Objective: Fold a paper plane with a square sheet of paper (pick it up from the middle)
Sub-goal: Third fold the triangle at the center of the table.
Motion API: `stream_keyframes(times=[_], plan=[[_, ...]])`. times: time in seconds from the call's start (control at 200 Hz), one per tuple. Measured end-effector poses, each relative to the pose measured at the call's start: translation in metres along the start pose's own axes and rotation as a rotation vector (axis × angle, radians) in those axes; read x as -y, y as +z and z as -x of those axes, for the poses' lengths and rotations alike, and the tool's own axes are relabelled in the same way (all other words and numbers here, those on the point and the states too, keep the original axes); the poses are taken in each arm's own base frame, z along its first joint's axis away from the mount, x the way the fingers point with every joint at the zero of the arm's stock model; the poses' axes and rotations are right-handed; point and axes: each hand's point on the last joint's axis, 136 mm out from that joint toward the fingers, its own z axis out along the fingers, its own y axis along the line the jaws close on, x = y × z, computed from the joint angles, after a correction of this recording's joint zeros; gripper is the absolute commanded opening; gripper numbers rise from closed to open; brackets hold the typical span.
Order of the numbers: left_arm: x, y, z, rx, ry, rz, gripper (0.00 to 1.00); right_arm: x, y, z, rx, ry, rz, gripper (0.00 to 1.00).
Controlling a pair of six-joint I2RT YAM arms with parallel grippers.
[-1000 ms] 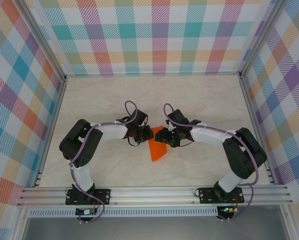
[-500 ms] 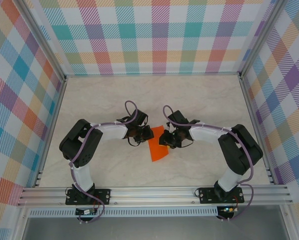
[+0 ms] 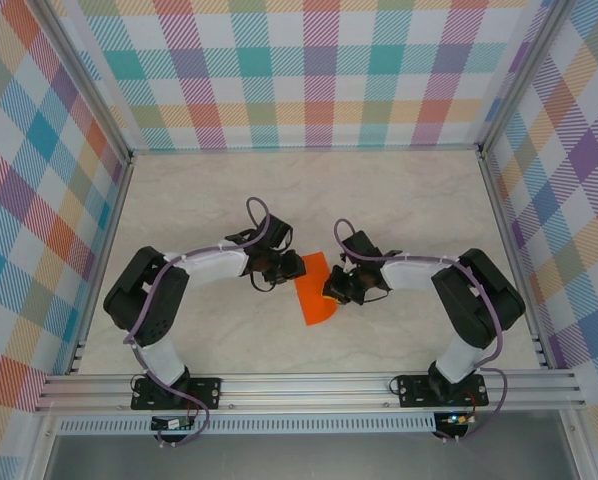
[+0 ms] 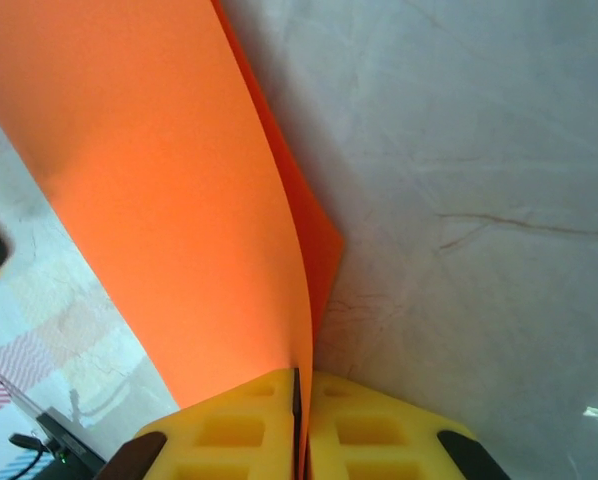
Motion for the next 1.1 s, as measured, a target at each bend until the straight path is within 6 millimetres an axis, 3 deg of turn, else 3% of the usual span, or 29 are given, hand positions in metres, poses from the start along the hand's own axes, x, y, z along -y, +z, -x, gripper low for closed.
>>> stream_keyframes(times=[0.21,0.445,0.8,1.1], plan=[[0.011,-0.020,-0.005,0.025,-0.026,-0.062,0.23,-0.004,0.000,-0.003,0.036,0.065,0.009,0.11],[0.004,-0.010,-0.026,-0.027,-0.060,-0.049,0.22,-0.008,0.000,-0.007,0.062,0.126,0.023,0.13],[-0.009,0.024,-0.026,-0.066,-0.084,0.004,0.17,-0.005,0.001,-0.013,0.059,0.121,0.012,0.24],[-0.016,0.028,-0.026,-0.060,-0.058,0.036,0.13,-0.003,-0.004,-0.008,0.031,0.068,0.033,0.30]])
